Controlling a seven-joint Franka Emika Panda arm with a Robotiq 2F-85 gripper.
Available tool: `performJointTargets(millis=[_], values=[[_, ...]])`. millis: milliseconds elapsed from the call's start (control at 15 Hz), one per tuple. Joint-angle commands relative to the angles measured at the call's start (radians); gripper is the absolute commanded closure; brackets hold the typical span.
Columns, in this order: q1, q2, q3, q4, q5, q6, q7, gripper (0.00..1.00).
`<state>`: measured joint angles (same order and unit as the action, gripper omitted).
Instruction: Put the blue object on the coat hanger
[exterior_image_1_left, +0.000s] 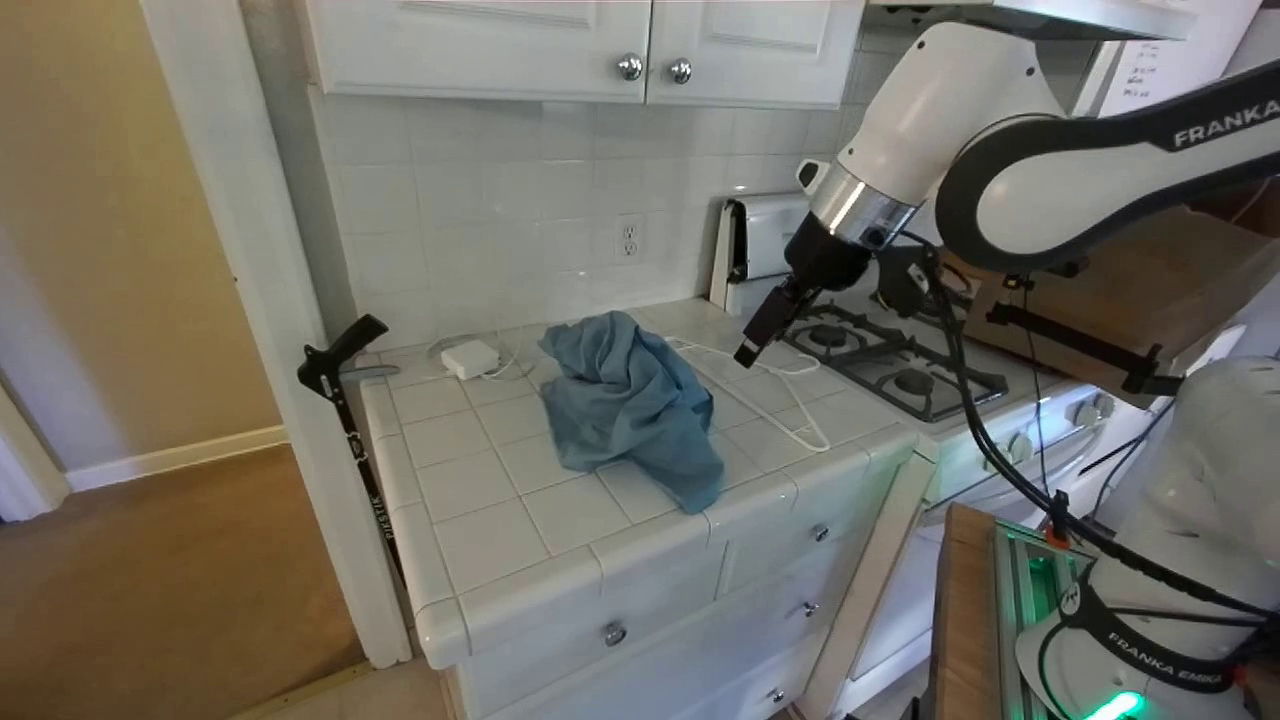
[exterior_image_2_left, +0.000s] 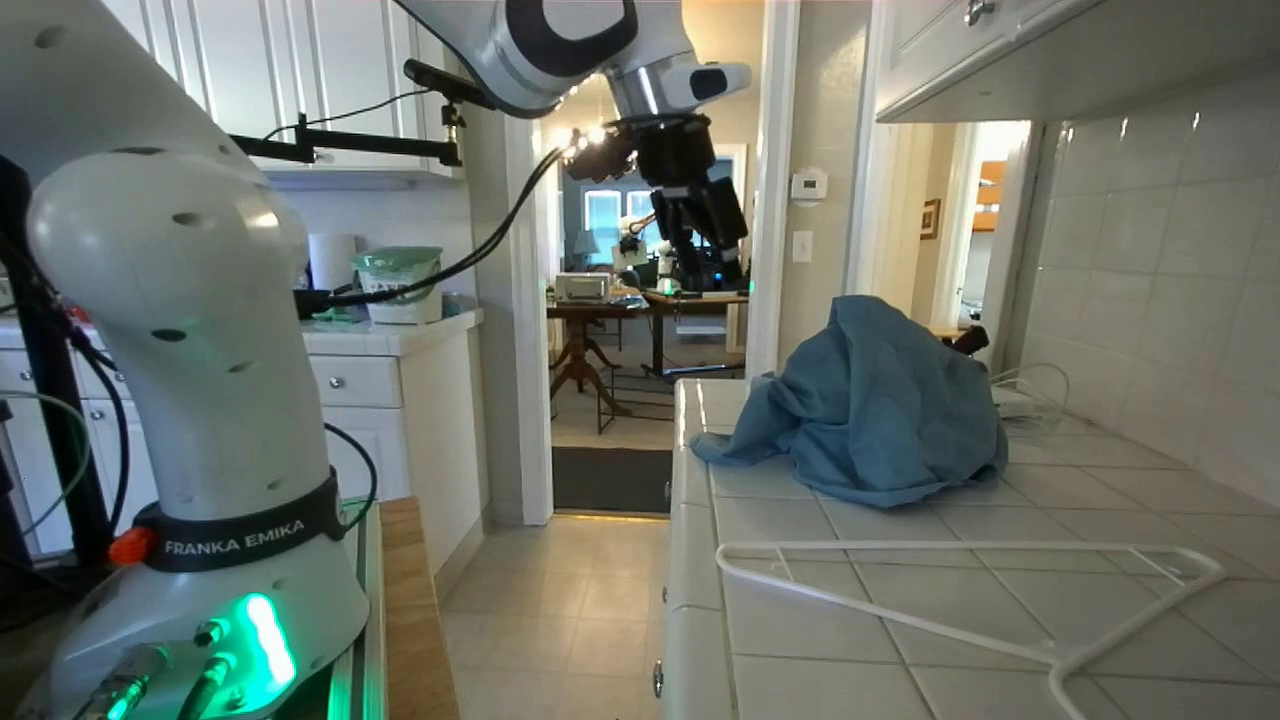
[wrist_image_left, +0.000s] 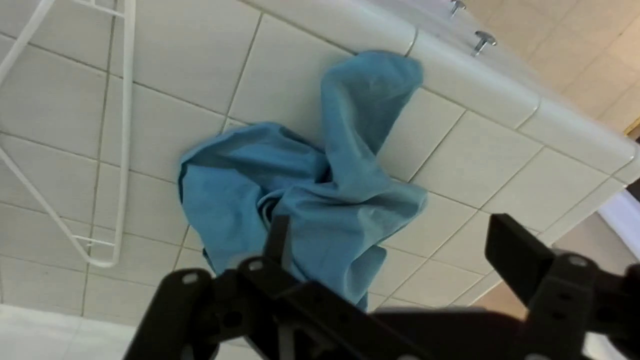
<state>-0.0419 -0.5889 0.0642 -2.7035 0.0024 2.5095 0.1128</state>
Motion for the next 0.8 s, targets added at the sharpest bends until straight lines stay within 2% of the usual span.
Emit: performJointTargets(millis=[0,67,200,267,533,600,667,733], values=[[0.027,0.089,-0.098,-0.072,-0.013,0.276,-0.171,0.0],[0.046,0.153,-0.136,-0.044,-0.002,0.344,-0.232,0.0],[0.107,0.205,-0.232,-0.064,0.039,0.436,-0.344,0.0],[0.158,0.227,-0.294,-0.065,0.075,0.47,-0.396,0.0],[0.364,0.256,-0.553,-0.065,0.213,0.467,-0.619,0.0],[0.378,0.26,-0.589,-0.065,0.22,0.45,-0.644,0.0],[0.354,0.29,-0.594,-0.056,0.202,0.442,-0.625,0.0],[0.346,0.262,-0.564,-0.065,0.178,0.457,-0.594,0.0]])
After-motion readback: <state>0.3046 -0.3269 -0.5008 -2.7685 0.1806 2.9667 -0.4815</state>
